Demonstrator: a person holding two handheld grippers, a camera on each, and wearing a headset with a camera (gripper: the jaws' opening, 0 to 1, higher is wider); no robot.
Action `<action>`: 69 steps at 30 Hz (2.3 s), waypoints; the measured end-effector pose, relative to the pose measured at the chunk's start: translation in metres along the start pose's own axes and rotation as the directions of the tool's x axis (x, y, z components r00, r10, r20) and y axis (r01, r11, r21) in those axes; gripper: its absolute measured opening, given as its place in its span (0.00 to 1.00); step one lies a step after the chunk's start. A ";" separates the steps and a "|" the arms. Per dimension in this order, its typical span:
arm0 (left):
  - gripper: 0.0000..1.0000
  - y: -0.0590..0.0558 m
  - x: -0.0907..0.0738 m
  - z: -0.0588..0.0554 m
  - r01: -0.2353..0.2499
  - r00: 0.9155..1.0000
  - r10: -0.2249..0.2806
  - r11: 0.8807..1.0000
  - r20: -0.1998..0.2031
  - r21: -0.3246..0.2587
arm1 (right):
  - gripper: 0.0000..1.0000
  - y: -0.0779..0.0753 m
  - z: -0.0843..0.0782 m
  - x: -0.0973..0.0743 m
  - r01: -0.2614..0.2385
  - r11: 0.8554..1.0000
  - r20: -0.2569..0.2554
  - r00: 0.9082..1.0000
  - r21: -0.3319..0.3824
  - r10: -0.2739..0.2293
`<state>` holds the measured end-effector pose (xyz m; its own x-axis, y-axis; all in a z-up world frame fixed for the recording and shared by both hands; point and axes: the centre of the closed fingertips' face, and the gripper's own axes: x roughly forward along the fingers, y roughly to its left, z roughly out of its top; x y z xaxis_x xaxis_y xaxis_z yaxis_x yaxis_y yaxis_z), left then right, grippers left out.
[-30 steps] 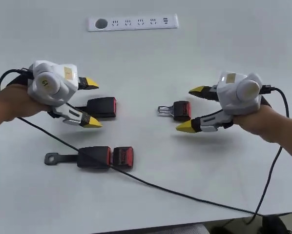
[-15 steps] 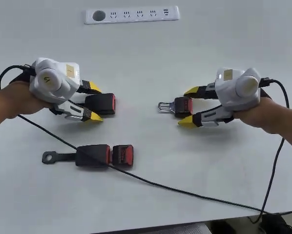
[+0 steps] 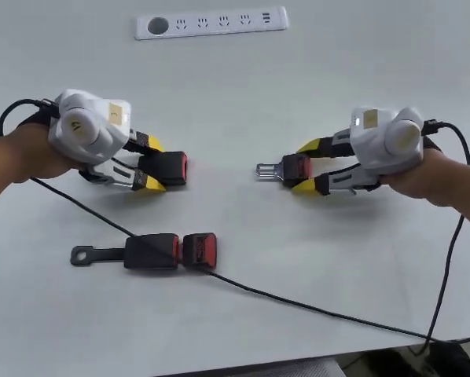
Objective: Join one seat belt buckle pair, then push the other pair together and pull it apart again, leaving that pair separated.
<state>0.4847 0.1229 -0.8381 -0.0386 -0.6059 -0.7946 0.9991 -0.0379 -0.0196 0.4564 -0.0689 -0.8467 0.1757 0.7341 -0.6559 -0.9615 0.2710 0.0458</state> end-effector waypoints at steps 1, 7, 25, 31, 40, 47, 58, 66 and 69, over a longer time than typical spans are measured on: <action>0.35 0.001 0.000 0.000 0.002 1.000 -0.002 1.000 -0.004 0.003 | 0.35 0.000 0.000 0.000 -0.002 1.000 0.005 1.000 -0.002 0.002; 0.35 0.001 0.001 -0.003 0.003 1.000 -0.003 1.000 -0.011 0.002 | 0.35 -0.002 0.002 0.002 -0.005 1.000 0.050 0.999 0.024 0.004; 0.35 -0.003 0.008 -0.008 0.002 0.999 -0.001 1.000 -0.041 0.002 | 0.35 0.001 0.021 0.024 0.006 0.998 0.132 0.991 0.059 -0.013; 0.35 -0.004 0.009 -0.009 0.001 0.999 -0.001 1.000 -0.049 0.002 | 0.35 0.006 0.032 0.035 -0.003 0.998 0.156 0.988 0.068 -0.008; 0.35 -0.005 0.010 -0.009 0.001 0.999 -0.001 1.000 -0.052 0.002 | 0.35 0.011 0.053 0.058 -0.016 0.998 0.183 0.983 0.064 0.004; 0.35 -0.005 0.011 -0.009 0.002 0.998 -0.002 1.000 -0.058 0.011 | 0.35 0.022 0.066 0.075 -0.019 0.999 0.187 0.982 0.035 0.012; 0.35 -0.007 0.012 -0.008 0.015 0.997 -0.013 0.999 -0.078 0.033 | 0.35 0.039 0.077 0.088 -0.024 1.000 0.161 0.987 -0.013 0.026; 0.35 -0.008 0.013 -0.008 0.023 0.996 -0.019 0.999 -0.093 0.046 | 0.35 0.042 0.076 0.086 -0.026 0.999 0.138 0.990 -0.019 0.028; 0.35 -0.009 0.014 -0.007 0.024 0.993 -0.018 0.998 -0.120 0.053 | 0.35 0.038 0.077 0.088 -0.023 1.000 0.131 0.991 -0.004 0.024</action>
<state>0.4757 0.1205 -0.8528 -0.0538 -0.5052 -0.8613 0.9955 -0.0947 -0.0066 0.4513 0.0535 -0.8445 0.1792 0.8157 -0.5500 -0.9661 0.2515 0.0583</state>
